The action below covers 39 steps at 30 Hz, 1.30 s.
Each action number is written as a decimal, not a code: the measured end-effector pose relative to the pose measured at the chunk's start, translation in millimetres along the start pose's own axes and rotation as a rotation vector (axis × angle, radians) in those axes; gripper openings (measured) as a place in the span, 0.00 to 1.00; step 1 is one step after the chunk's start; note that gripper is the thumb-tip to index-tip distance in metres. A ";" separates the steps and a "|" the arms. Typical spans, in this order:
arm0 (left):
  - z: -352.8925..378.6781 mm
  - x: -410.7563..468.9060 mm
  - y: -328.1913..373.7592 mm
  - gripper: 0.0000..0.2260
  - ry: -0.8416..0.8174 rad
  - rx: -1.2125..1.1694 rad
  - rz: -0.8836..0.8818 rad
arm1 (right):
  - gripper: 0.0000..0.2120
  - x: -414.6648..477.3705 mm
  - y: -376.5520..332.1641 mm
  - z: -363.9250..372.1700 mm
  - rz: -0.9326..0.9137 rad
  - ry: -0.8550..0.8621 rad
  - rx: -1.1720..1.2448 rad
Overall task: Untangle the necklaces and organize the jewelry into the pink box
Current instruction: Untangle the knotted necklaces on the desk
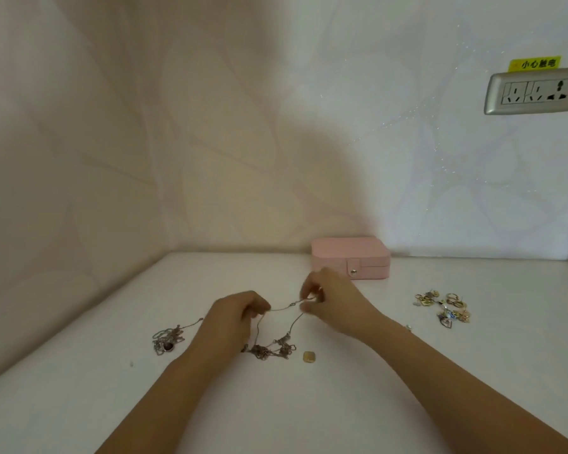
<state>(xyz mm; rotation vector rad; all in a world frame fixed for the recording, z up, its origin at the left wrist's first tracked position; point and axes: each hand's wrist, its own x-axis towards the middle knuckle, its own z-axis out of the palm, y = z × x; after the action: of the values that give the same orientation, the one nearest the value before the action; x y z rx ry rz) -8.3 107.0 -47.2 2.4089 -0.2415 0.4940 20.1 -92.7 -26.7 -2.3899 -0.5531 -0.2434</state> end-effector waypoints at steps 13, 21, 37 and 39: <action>5.0 -0.7 -6.6 0.22 -0.526 0.353 -0.089 | 0.06 -21.3 -3.3 -42.7 0.092 -0.558 -0.105; 6.1 -9.2 10.0 0.28 -0.576 0.582 -0.248 | 0.10 -20.8 33.3 -70.3 0.425 -0.433 -0.398; 37.7 -19.8 34.1 0.31 -0.564 0.472 -0.042 | 0.06 -16.1 14.8 -42.3 0.210 -0.315 -0.165; 35.8 -18.9 34.1 0.33 -0.563 0.489 -0.094 | 0.06 -16.0 15.5 -43.3 0.205 -0.300 -0.211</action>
<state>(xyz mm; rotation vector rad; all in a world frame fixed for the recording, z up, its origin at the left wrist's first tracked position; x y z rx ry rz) -25.3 58.8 -60.9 2.9829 -0.2680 -0.2116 11.5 -136.6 -7.5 -2.6869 -0.4276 0.1576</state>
